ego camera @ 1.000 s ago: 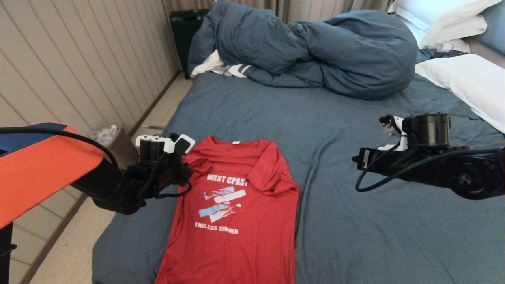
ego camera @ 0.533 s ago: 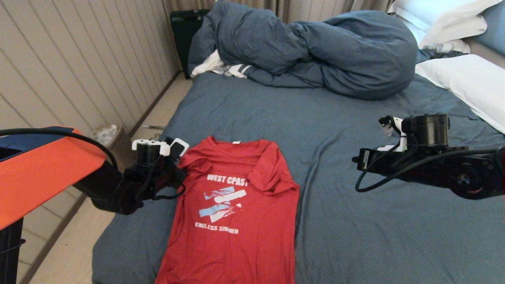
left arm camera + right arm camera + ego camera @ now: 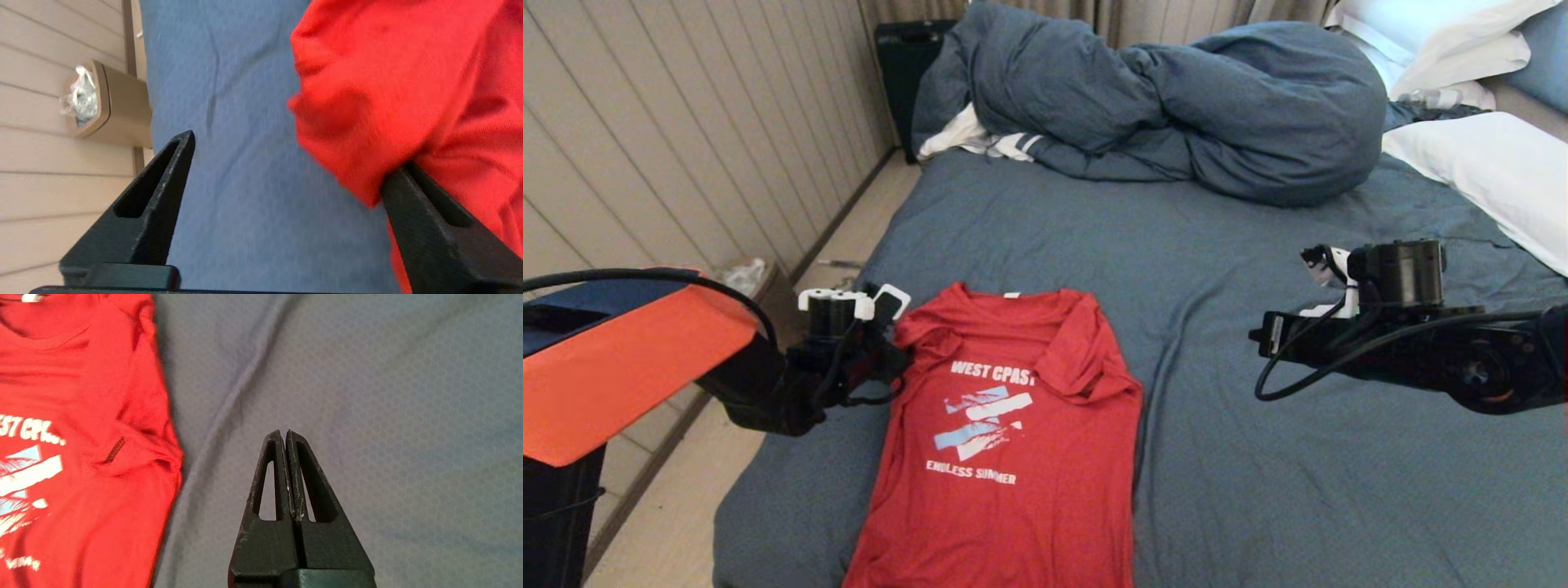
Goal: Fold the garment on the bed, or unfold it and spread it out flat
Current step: Fold the red T-shirt
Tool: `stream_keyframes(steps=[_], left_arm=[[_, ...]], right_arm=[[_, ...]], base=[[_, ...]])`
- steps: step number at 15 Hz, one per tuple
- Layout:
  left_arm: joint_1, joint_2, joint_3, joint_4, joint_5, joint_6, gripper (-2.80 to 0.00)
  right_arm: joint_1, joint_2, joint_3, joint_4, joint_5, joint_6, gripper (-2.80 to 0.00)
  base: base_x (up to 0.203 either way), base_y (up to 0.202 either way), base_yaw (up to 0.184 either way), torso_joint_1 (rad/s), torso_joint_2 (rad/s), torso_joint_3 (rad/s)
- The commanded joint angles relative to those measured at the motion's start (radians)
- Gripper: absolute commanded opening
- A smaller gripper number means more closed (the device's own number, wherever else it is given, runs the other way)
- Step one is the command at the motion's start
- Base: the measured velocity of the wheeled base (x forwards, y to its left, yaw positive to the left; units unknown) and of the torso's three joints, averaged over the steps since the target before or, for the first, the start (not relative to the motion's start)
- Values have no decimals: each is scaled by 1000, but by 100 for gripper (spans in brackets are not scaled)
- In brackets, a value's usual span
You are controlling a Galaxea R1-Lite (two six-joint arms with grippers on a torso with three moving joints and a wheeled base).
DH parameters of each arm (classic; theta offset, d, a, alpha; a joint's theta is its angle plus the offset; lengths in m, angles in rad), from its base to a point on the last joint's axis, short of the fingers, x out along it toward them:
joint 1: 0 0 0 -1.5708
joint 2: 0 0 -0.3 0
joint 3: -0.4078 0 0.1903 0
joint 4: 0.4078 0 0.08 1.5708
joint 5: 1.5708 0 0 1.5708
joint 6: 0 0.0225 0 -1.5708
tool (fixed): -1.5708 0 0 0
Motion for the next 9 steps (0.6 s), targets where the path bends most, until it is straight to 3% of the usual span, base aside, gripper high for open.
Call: stream_keyframes(steps=[1,5,6,7,9], left_arm=[[1,36,-28,-3,2,3,0],[9,59,-54,-5,3,3,0],[10,57,-54,-7,5,3,-154],[14,53,-52,-8,5,3,-280],[14,44,-52,-8,5,3,-280]], right_arm=[[0,7,-1,-3,1,1,-280],[1,17,-3,-3,1,1,-280],[1,18,-3,-3,1,1,-280],[2,18,-4,-3,1,1,-280],[0,20,-4,-3,1,1,-280]], base=[[0,0,0,0,0,0],[0,0,0,0,0,0],[0,0,0,0,0,0],[0,0,0,0,0,0],[0,0,0,0,0,0]])
